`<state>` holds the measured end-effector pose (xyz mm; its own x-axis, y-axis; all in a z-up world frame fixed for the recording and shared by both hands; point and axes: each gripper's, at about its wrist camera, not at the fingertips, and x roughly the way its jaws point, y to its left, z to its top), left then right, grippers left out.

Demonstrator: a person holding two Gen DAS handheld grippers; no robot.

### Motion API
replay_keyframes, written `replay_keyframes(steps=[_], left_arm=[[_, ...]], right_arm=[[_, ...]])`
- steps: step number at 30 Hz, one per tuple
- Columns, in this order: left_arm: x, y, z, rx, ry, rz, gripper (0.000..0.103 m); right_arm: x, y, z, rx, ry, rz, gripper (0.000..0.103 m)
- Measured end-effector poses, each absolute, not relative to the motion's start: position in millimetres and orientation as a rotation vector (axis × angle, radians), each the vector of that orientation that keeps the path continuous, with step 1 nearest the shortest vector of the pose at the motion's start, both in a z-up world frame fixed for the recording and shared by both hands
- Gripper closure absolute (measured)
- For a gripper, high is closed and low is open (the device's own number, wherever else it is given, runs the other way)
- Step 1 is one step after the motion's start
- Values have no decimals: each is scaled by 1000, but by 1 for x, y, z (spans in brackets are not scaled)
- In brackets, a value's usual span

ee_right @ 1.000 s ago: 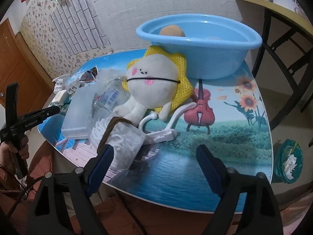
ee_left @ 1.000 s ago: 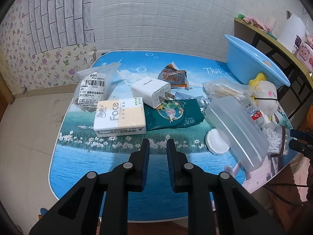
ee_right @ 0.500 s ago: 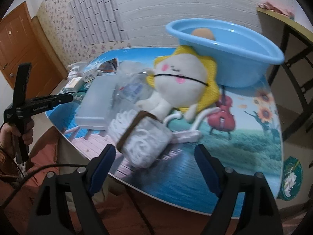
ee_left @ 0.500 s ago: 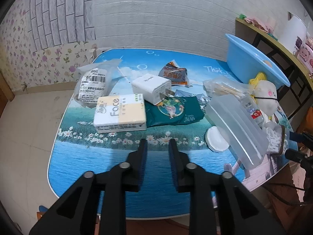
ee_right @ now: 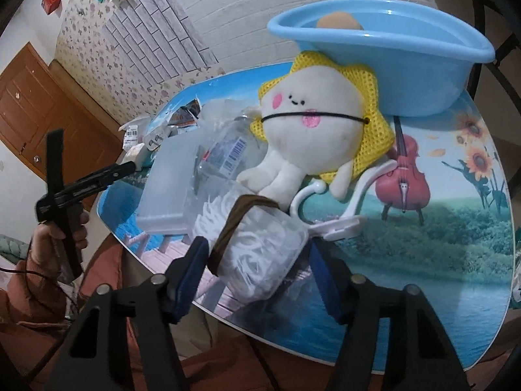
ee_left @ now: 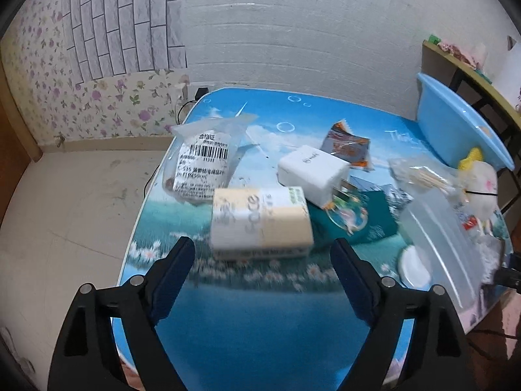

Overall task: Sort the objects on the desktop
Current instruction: 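Grasp the 'Face' tissue pack with the left gripper while the right gripper grasps the cotton swab box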

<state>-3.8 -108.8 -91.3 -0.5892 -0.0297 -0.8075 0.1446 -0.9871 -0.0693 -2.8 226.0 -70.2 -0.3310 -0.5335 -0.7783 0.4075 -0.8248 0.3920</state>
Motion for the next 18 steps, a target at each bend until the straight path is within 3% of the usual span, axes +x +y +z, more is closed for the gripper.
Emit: replay_keyframes(steps=[6, 7, 8, 9, 18], left_arm=[[-16, -111, -99, 1373, 222, -2729, 13], [-15, -110, -98, 1368, 222, -2741, 21], [-14, -109, -97, 1361, 218, -2755, 38], [-13, -108, -96, 1356, 202, -2758, 41], [3, -106, -94, 1366, 222, -2776, 41]], right_arm=[[-2, 229, -68, 1318, -201, -2157, 55], [-2, 230, -67, 1310, -201, -2161, 56], [-1, 230, -65, 1300, -194, -2165, 58], [0, 230, -64, 1291, -185, -2167, 59], [6, 237, -49, 1200, -164, -2224, 66]])
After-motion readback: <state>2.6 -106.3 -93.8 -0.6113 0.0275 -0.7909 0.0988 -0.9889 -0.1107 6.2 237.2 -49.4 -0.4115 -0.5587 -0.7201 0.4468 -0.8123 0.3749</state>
